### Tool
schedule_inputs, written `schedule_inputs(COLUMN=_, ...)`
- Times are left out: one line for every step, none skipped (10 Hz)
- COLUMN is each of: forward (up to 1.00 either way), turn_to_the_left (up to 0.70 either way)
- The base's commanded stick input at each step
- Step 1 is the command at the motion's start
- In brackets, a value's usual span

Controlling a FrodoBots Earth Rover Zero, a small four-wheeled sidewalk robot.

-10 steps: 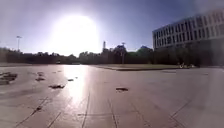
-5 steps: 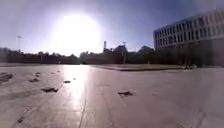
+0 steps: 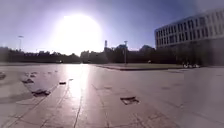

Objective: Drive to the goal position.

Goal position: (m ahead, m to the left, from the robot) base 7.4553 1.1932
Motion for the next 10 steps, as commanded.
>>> schedule_inputs(forward=0.70, turn_to_the_left=0.35)
schedule_inputs(forward=0.70, turn_to_the_left=0.35)
schedule_inputs(forward=0.70, turn_to_the_left=0.35)
schedule_inputs(forward=0.70, turn_to_the_left=0.35)
schedule_inputs(forward=0.70, turn_to_the_left=0.35)
schedule_inputs(forward=0.70, turn_to_the_left=0.35)
schedule_inputs(forward=0.70, turn_to_the_left=0.28)
schedule_inputs(forward=0.70, turn_to_the_left=0.21)
schedule_inputs(forward=0.70, turn_to_the_left=0.12)
schedule_inputs(forward=0.70, turn_to_the_left=0.00)
